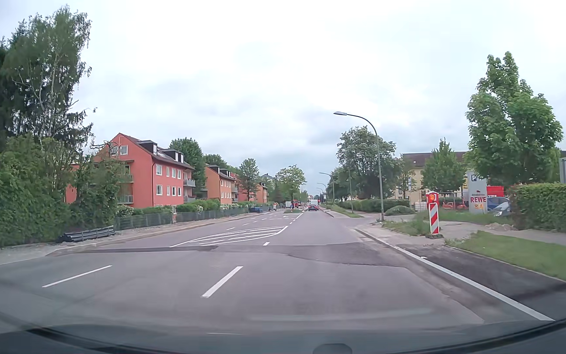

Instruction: Follow the waypoints while adhering to traffic rules and regulations

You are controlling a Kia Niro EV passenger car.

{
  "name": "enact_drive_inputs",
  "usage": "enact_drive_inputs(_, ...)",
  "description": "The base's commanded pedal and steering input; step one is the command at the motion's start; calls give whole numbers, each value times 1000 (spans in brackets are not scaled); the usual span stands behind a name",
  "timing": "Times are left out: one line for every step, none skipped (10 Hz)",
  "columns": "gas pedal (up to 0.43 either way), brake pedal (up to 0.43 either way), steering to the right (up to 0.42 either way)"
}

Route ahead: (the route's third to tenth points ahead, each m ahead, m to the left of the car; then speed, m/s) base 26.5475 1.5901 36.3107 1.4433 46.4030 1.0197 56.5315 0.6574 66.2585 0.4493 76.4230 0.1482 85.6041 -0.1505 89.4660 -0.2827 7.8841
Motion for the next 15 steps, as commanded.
enact_drive_inputs(169, 0, 7)
enact_drive_inputs(169, 0, 7)
enact_drive_inputs(169, 0, 7)
enact_drive_inputs(169, 0, 6)
enact_drive_inputs(157, 0, 5)
enact_drive_inputs(157, 0, 4)
enact_drive_inputs(157, 0, 3)
enact_drive_inputs(157, 0, 2)
enact_drive_inputs(157, 0, 2)
enact_drive_inputs(157, 0, 2)
enact_drive_inputs(157, 0, 2)
enact_drive_inputs(157, 0, 2)
enact_drive_inputs(157, 0, 2)
enact_drive_inputs(157, 0, 1)
enact_drive_inputs(157, 0, 2)
